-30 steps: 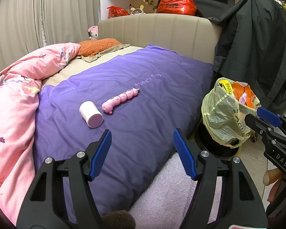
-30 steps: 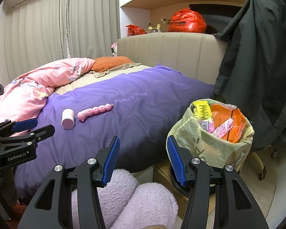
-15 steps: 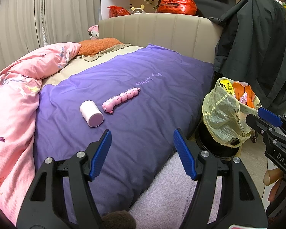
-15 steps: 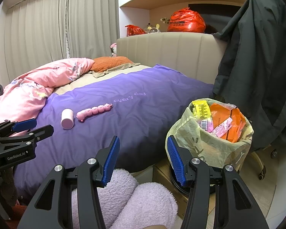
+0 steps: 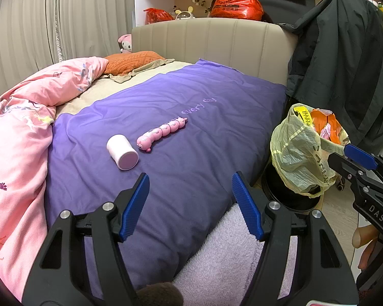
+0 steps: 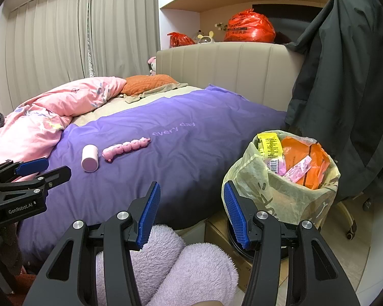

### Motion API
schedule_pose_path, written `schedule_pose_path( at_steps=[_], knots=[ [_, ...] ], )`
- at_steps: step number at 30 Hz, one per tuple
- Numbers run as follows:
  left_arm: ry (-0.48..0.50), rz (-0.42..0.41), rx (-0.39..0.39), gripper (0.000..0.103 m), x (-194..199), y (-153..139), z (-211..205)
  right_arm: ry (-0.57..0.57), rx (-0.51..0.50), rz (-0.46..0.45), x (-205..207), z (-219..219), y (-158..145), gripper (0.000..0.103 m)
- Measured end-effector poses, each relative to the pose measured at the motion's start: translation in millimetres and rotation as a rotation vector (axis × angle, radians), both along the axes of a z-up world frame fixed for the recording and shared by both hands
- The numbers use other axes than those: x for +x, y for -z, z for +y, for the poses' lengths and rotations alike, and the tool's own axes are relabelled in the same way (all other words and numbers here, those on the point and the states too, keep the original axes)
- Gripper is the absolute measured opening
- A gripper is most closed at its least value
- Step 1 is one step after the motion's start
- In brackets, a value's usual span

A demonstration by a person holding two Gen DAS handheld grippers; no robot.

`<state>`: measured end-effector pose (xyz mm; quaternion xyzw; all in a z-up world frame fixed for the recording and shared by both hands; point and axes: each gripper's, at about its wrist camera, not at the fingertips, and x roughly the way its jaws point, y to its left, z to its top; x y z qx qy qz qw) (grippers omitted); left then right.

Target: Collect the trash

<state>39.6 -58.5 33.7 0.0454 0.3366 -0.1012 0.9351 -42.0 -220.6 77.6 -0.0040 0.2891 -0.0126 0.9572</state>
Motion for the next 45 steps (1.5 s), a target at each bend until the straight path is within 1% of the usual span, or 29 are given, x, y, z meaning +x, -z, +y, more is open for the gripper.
schedule_pose_path(
  at_steps=[26, 33, 39, 41, 43, 44, 45],
  knots=[
    [-0.001, 0.001, -0.001, 0.064, -1, 0, -2, 0.000, -0.002, -0.001, -2, -1, 2, 0.049],
    [0.008, 0.021, -0.012, 0.064, 2, 5, 0, 0.001, -0.001, 0.000, -1, 0, 2, 0.049],
    [-0.001, 0.049, -0.030, 0.064, 9, 11, 7, -0.004, -0.007, 0.009, 1, -1, 5, 0.049],
    [0.002, 0.075, -0.033, 0.064, 16, 13, 11, -0.010, -0.011, 0.020, 6, -1, 7, 0.049],
    [0.003, 0.138, -0.035, 0.064, 33, 18, 19, -0.033, -0.022, 0.034, 20, 1, 9, 0.049],
    [-0.014, 0.171, -0.030, 0.064, 48, 21, 28, -0.051, -0.027, 0.034, 28, 3, 10, 0.050],
    [-0.047, 0.189, -0.022, 0.064, 65, 23, 39, -0.072, -0.029, 0.032, 36, 6, 10, 0.056]
  ],
)
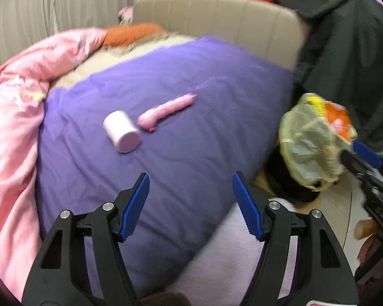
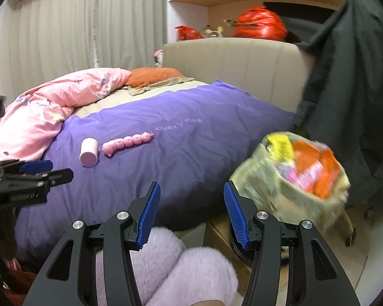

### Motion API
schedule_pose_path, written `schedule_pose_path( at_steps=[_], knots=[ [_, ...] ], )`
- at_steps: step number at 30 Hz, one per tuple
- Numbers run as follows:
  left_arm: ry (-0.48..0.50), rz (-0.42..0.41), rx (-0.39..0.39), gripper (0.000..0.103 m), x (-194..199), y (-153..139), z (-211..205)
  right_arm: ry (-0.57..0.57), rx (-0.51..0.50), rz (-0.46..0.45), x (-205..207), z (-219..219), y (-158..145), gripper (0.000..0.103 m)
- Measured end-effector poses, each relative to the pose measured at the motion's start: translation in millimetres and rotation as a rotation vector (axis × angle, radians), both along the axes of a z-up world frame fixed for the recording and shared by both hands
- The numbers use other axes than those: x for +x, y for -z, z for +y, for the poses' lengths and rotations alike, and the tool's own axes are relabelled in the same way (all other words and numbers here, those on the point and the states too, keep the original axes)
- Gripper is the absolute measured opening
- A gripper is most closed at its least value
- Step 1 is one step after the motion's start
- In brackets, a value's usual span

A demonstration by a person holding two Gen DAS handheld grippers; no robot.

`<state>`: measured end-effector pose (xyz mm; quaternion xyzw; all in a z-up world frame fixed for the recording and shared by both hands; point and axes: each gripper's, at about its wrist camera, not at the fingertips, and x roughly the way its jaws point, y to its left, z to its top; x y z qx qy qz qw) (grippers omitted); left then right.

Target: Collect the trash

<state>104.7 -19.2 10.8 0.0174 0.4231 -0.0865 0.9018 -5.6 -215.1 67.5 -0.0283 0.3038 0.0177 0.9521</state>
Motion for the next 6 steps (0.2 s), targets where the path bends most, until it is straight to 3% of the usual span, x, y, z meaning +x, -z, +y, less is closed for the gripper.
schedule_pose_path(
  at_steps=[3, 6],
  knots=[
    [-0.144, 0.039, -0.002, 0.064, 54, 7, 41, -0.104, 0.008, -0.002, 42, 11, 4, 0.060],
    [-0.273, 0.019, -0.033, 0.068, 104, 20, 87, -0.193, 0.038, 0.034, 104, 29, 18, 0.060]
  ],
)
